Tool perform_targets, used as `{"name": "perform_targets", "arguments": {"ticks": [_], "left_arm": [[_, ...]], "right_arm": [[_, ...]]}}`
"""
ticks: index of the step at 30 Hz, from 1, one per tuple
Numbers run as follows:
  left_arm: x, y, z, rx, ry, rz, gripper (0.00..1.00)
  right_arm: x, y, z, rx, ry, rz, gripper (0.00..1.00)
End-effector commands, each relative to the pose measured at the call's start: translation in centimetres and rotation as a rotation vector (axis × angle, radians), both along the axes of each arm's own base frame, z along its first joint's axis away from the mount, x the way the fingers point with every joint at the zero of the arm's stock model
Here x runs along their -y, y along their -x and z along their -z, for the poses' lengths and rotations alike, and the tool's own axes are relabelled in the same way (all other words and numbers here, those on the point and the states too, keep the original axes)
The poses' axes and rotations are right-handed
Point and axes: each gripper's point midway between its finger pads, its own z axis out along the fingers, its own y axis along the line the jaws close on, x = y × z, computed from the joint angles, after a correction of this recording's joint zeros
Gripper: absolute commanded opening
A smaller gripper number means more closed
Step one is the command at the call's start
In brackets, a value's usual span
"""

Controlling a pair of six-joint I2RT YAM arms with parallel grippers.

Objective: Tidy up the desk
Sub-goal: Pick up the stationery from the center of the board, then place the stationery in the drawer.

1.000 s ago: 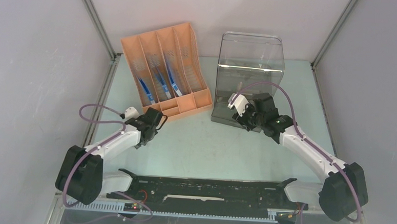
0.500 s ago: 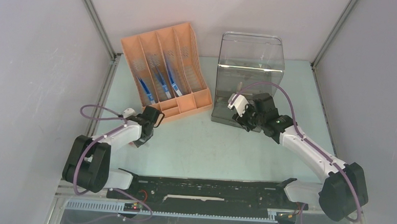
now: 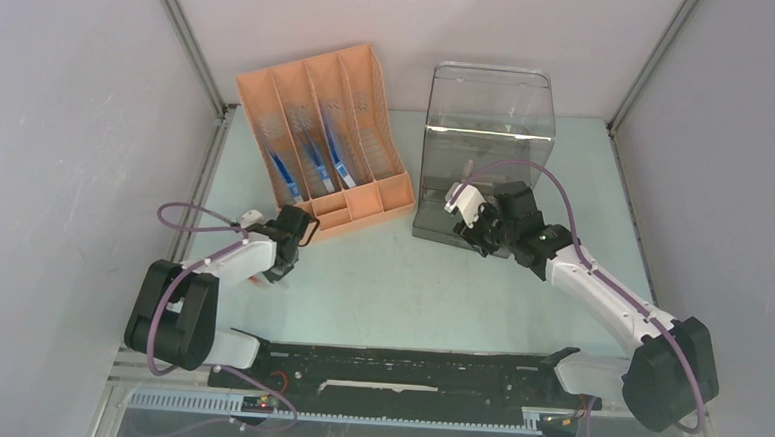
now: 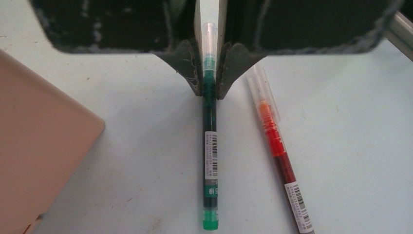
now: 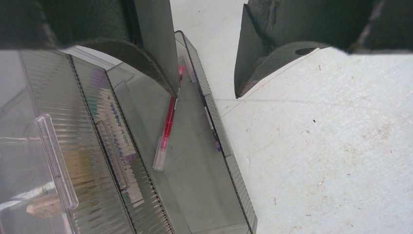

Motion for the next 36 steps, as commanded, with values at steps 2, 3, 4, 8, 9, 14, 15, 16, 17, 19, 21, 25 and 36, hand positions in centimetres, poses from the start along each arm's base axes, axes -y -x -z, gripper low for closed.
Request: {"name": "perform_targets", "arguments": {"ticks": [2, 3, 4, 8, 9, 14, 15, 16, 17, 19, 21, 25, 36], "left_arm": [[0.0, -0.6, -0.7, 0.013, 0.003, 0.003, 0.11], [0.0, -0.6, -0.7, 0.012, 0.006, 0.006, 0.11], [0.1, -0.5, -0.7, 0.009, 0.009, 0.016, 0.11], [0.2, -0.4, -1.3, 0.026, 0.019, 0.033, 0.09], [0.2, -0.3, -1.6, 0.038, 0.021, 0.035, 0.09], [0.3, -0.1, -3.2, 0.128, 0.048, 0.067, 0.07], [0.4, -0.1, -3.5, 0.151, 0.056, 0.075, 0.07], [0.4, -0.1, -3.9, 0.179, 0.063, 0.08, 0.06], [0.5, 0.0, -4.1, 0.204, 0.071, 0.087, 0.06], [0.5, 0.1, -4.8, 0.264, 0.086, 0.099, 0.06], [0.7, 0.2, -5.5, 0.33, 0.107, 0.115, 0.05], [2.2, -0.3, -7.7, 0.479, 0.176, 0.222, 0.02], [10.7, -1.4, -14.4, 0.91, 0.436, 0.728, 0.0]], "right_arm": [[-0.3, -0.8, -2.7, 0.063, -0.033, -0.008, 0.53], [-0.3, -0.7, -2.7, 0.064, -0.035, -0.009, 0.53], [-0.3, -0.7, -2.8, 0.064, -0.036, -0.009, 0.53], [-0.4, -0.6, -2.8, 0.059, -0.043, -0.017, 0.53], [-0.5, -0.5, -2.8, 0.058, -0.046, -0.022, 0.53], [-1.0, 0.0, -2.8, 0.045, -0.06, -0.05, 0.54], [-1.1, 0.1, -2.8, 0.045, -0.06, -0.054, 0.54], [-1.2, 0.1, -2.8, 0.045, -0.061, -0.058, 0.54], [-1.2, 0.2, -2.8, 0.044, -0.06, -0.062, 0.54], [-1.4, 0.3, -2.8, 0.042, -0.062, -0.067, 0.54], [-1.5, 0.4, -2.9, 0.042, -0.064, -0.073, 0.54], [-1.7, 0.7, -2.9, 0.037, -0.071, -0.086, 0.54], [-3.5, 2.6, -4.0, 0.021, -0.138, -0.171, 0.53]]}}
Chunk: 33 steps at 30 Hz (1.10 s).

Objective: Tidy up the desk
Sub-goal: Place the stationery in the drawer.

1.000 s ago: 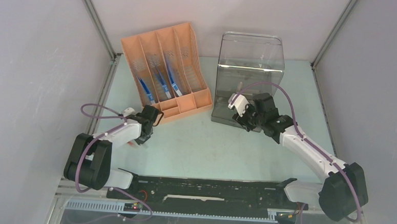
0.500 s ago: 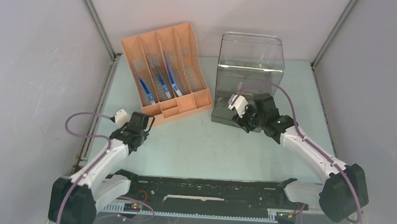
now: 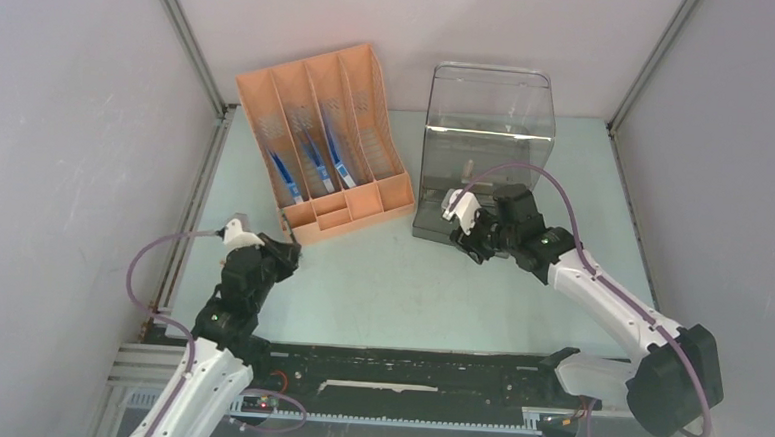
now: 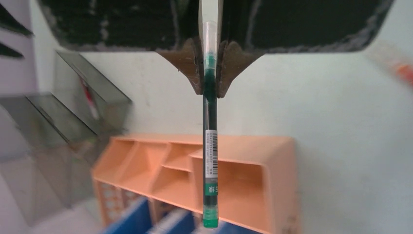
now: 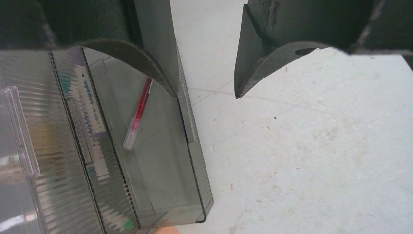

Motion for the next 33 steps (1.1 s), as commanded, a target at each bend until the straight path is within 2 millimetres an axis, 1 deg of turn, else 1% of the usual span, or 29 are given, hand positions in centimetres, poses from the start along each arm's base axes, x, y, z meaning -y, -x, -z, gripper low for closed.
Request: {"name": "perform_targets", "arguments": {"ticks": [1, 2, 3, 6, 8, 15, 20, 24, 25, 29, 33], "left_arm": [[6.0, -0.5, -4.1, 0.259, 0.076, 0.352, 0.0], [7.2, -0.3, -4.9, 0.312, 0.102, 0.423, 0.0], [7.9, -0.2, -6.0, 0.372, 0.12, 0.463, 0.0], [9.5, 0.5, -7.6, 0.472, 0.159, 0.558, 0.0], [10.3, 0.9, -8.5, 0.519, 0.162, 0.599, 0.0], [14.1, 2.6, -11.0, 0.663, 0.122, 0.715, 0.0], [16.4, 2.8, -12.4, 0.721, 0.136, 0.747, 0.0], [17.8, 2.3, -13.2, 0.738, 0.144, 0.733, 0.0], [18.2, 2.3, -13.7, 0.759, 0.147, 0.727, 0.0], [19.7, 2.0, -15.0, 0.793, 0.16, 0.703, 0.0], [21.2, 2.0, -15.9, 0.818, 0.196, 0.689, 0.0]], "right_arm": [[-1.6, 0.7, -3.9, 0.063, -0.09, -0.063, 0.53], [-1.7, 0.9, -4.2, 0.065, -0.101, -0.07, 0.53], [-1.7, 1.1, -4.6, 0.068, -0.114, -0.076, 0.53], [-2.0, 1.8, -5.7, 0.078, -0.154, -0.088, 0.53], [-2.3, 2.5, -6.7, 0.07, -0.19, -0.106, 0.54], [-3.5, 4.9, -9.8, 0.011, -0.304, -0.166, 0.55], [-4.4, 7.2, -12.6, -0.077, -0.413, -0.224, 0.55], [-4.9, 9.2, -14.8, -0.158, -0.503, -0.291, 0.57], [-4.9, 9.6, -15.3, -0.168, -0.52, -0.303, 0.57], [-5.0, 10.4, -15.9, -0.204, -0.555, -0.331, 0.59], [-5.2, 10.4, -16.0, -0.239, -0.574, -0.329, 0.62]]}}
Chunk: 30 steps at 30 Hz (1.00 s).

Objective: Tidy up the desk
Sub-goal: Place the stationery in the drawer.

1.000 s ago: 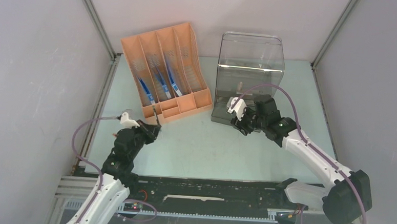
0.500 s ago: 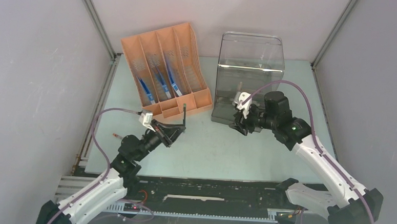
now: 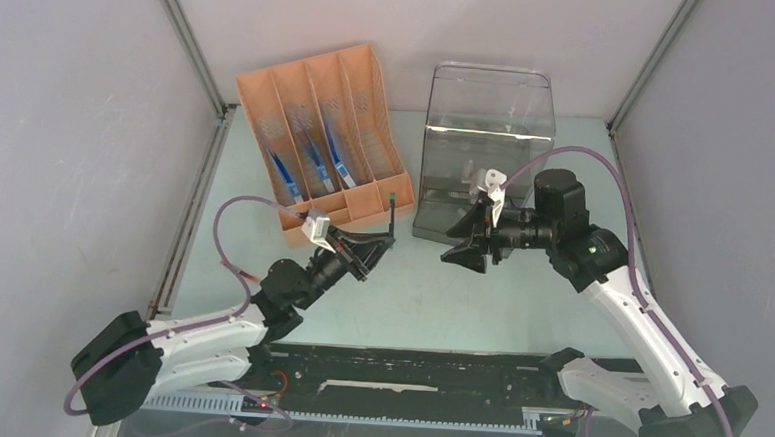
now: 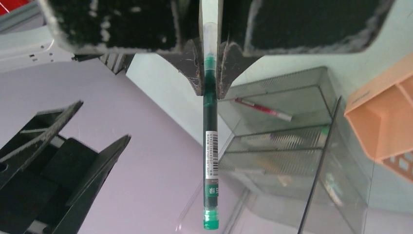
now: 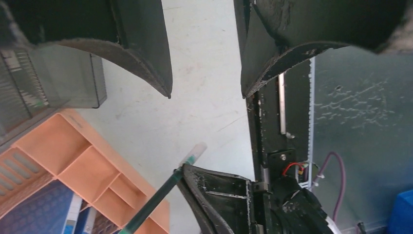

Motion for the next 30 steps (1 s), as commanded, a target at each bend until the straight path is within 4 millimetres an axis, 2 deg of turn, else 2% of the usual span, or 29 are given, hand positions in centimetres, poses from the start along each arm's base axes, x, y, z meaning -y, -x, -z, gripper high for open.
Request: {"name": "perform_targets", "arguments": {"ticks": [1, 9, 12, 22, 30], "left_arm": [[0.6, -0.6, -5.0, 0.115, 0.132, -0.065, 0.0], [2.9, -0.2, -5.4, 0.114, 0.2, -0.081, 0.0], [4.1, 0.0, -5.4, 0.108, 0.223, -0.062, 0.0], [6.9, 0.6, -5.0, 0.068, 0.226, -0.021, 0.0], [8.6, 1.1, -4.9, 0.05, 0.233, 0.022, 0.0]], "right_arm": [[-0.4, 0.9, -1.8, -0.058, -0.059, -0.036, 0.62], [-0.6, -1.2, -2.3, -0.178, -0.114, 0.085, 0.65], [-0.8, -1.4, -2.4, -0.202, -0.136, 0.093, 0.65], [-1.1, -3.2, -1.1, -0.229, -0.152, 0.173, 0.64], [-1.3, -3.4, -0.7, -0.262, -0.163, 0.176, 0.63]]}}
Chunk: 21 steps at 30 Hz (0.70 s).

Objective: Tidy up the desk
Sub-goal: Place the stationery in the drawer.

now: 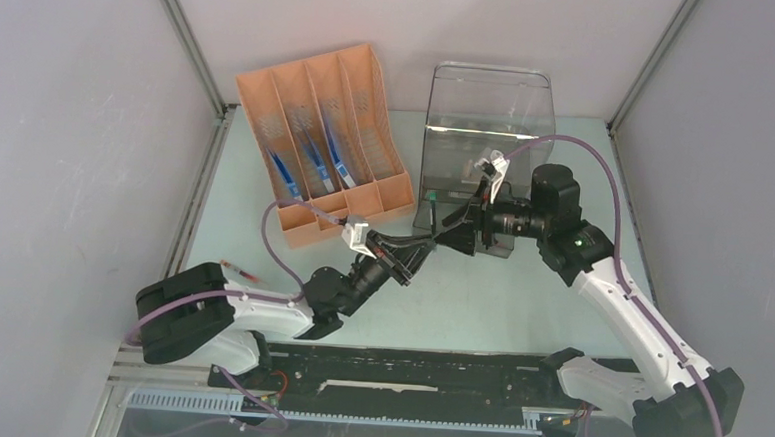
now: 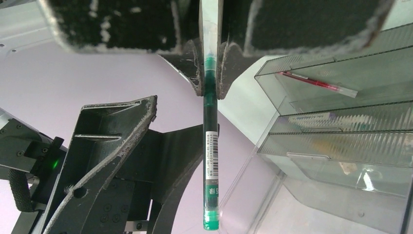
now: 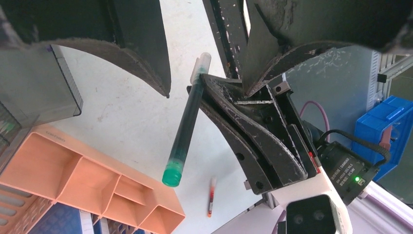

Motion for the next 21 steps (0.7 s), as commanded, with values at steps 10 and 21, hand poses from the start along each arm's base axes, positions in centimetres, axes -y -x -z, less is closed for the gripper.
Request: {"name": "perform_targets", "arguments": {"ticks": [10, 21], "left_arm": [[1.5, 0.7, -2.2, 0.019, 0.074, 0.036, 0.0], [1.8, 0.8, -1.8, 0.014, 0.066, 0.045, 0.02]], "right_arm": [[-0.4, -1.4, 0.3, -0.049, -0.029, 0.045, 0.59], [-0.5, -1.5, 1.0, -0.08, -0.023, 0.041, 0.23]]}}
